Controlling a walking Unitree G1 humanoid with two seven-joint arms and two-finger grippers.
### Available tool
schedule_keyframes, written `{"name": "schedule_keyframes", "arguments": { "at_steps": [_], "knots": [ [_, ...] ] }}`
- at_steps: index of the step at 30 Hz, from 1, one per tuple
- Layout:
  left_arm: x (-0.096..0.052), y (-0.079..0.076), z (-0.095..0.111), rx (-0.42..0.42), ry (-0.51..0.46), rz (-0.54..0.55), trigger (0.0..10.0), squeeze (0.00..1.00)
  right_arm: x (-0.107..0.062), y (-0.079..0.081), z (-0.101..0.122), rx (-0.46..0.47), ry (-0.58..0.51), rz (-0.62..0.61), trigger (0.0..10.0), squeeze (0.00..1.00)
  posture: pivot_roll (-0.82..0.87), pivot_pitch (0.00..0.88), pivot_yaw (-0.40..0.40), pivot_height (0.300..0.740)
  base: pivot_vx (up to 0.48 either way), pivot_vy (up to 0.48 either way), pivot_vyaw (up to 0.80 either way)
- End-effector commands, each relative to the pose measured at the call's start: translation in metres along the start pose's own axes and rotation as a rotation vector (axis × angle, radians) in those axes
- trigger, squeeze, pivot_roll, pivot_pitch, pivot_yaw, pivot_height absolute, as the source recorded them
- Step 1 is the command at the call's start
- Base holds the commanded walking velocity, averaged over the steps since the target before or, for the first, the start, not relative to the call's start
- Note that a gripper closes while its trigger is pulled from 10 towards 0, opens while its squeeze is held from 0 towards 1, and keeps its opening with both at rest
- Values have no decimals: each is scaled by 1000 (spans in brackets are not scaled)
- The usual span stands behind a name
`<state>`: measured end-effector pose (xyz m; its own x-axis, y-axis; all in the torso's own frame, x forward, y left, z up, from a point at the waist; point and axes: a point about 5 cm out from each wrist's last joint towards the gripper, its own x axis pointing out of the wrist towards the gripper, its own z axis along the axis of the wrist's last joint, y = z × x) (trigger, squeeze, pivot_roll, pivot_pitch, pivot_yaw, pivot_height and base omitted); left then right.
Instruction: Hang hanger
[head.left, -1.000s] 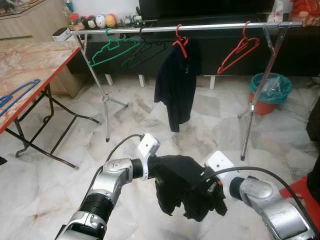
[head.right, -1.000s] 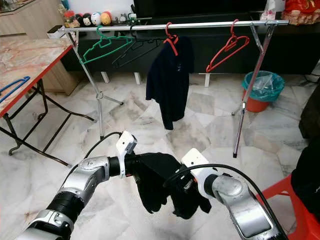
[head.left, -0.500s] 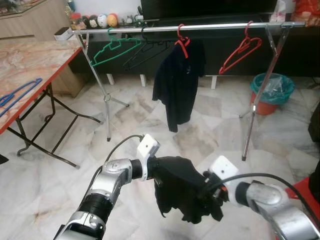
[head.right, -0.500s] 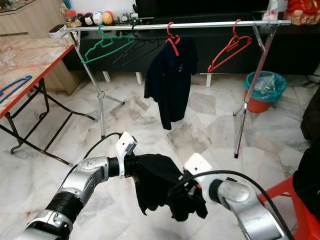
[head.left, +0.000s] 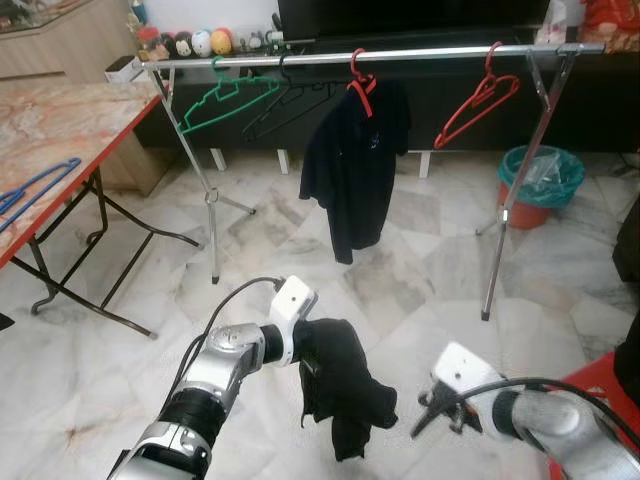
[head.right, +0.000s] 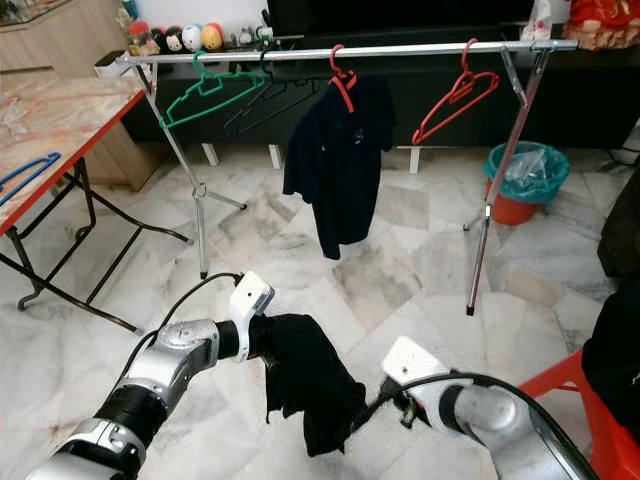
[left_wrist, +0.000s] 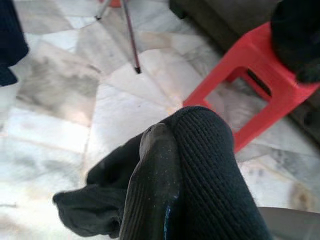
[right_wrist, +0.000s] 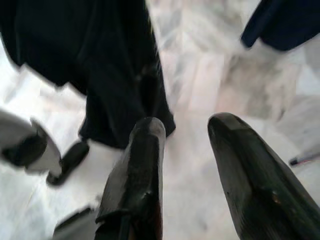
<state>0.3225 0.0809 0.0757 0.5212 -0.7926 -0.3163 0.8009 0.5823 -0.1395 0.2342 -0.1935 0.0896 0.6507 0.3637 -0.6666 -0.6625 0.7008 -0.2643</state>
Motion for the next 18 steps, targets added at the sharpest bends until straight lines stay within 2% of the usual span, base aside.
{"name": "schedule_keyframes", "arguments": {
  "at_steps": [1,3,6,9,10,11,12,14,18],
  "knots": [
    [-3,6,1,8,18,28,10000,0,0,-1,1,27,-14,-8,10000,0,-130,62,150,740,0,0,0],
    [-2,9,-2,7,63,66,10000,0,-2,20,8,15,-70,135,10000,0,-128,62,151,740,0,0,0],
    [-1,10,-3,-16,80,79,10000,0,-3,27,10,16,-86,175,10000,0,-128,62,151,740,0,0,0],
    [2,13,-6,-42,156,145,10000,0,-2,33,7,0,-73,208,10000,0,-130,60,152,740,0,0,0],
    [2,13,-6,-42,156,145,10000,0,-2,33,7,0,-73,208,10000,0,-130,60,152,740,0,0,0],
    [5,16,-8,-91,215,202,10000,0,0,35,7,-2,-73,208,10000,0,-127,56,151,740,0,0,0],
    [5,16,-8,-104,234,217,10000,0,0,34,7,-2,-74,206,10000,0,-127,56,151,740,0,0,0],
    [8,13,-9,-115,279,193,10000,0,2,32,9,-10,-80,185,10000,0,-128,54,151,740,0,0,0],
    [18,4,2,-167,257,141,10000,0,10,19,18,-4,-107,73,10000,0,-125,47,151,740,0,0,0]
  ]
}}
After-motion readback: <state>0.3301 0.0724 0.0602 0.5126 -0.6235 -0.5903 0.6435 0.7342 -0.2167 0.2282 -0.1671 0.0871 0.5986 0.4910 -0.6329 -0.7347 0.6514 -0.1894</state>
